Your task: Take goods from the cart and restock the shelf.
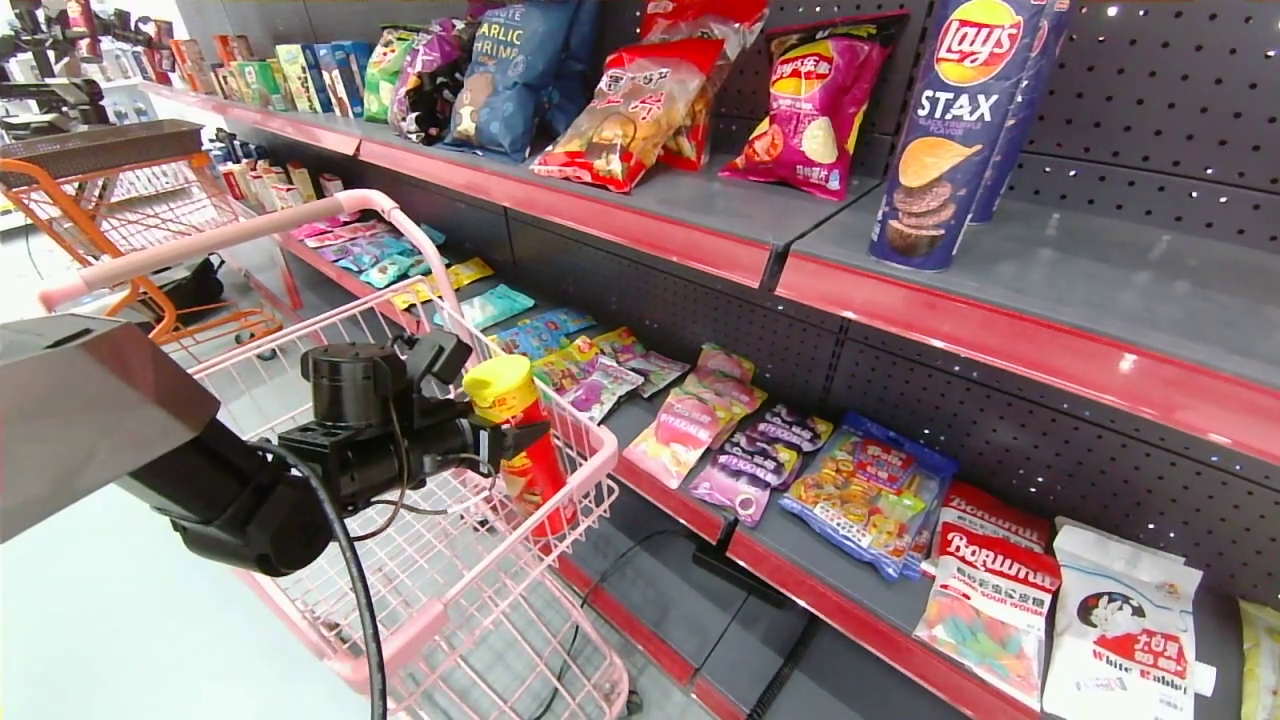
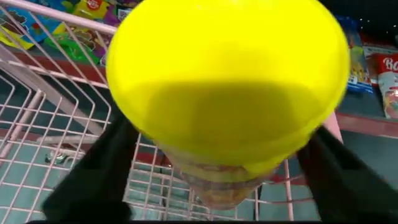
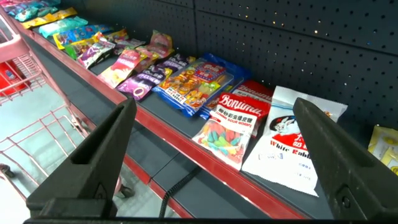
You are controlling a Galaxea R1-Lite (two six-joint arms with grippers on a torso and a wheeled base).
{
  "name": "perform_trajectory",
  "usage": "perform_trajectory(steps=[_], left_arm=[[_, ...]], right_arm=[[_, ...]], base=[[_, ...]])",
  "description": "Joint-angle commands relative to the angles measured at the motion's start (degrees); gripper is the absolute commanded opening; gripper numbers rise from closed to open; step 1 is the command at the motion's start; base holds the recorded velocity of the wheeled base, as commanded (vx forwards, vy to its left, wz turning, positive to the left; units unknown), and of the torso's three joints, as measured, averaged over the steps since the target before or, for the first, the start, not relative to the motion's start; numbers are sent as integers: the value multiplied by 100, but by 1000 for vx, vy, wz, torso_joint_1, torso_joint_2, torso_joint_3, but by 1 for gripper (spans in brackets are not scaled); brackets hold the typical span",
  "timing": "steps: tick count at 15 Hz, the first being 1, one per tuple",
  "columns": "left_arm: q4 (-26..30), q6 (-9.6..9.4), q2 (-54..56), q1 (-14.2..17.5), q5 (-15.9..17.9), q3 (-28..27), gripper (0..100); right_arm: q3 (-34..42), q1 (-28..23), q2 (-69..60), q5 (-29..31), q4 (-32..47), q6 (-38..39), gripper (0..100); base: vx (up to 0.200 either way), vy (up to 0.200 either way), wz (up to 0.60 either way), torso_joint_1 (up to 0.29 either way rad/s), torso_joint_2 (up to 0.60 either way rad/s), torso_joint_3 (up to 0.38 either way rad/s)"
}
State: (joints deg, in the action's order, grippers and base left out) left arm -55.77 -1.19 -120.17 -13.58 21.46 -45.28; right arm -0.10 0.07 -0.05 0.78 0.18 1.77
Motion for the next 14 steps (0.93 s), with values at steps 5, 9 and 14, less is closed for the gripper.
perform_trajectory(steps=[5, 9, 14], left_arm=[[66, -4, 627, -31, -168, 274, 0], [1244, 5, 2481, 136, -300, 449, 0], [2932, -4, 5505, 145, -414, 1082, 0]], right_arm=[[1, 1, 5, -60, 8, -133, 100], [1, 1, 5, -78, 8, -159, 100], [10, 1, 5, -78, 8, -168, 100]], base=[[0, 0, 0, 0, 0, 0], [0, 0, 0, 0, 0, 0], [0, 0, 0, 0, 0, 0]])
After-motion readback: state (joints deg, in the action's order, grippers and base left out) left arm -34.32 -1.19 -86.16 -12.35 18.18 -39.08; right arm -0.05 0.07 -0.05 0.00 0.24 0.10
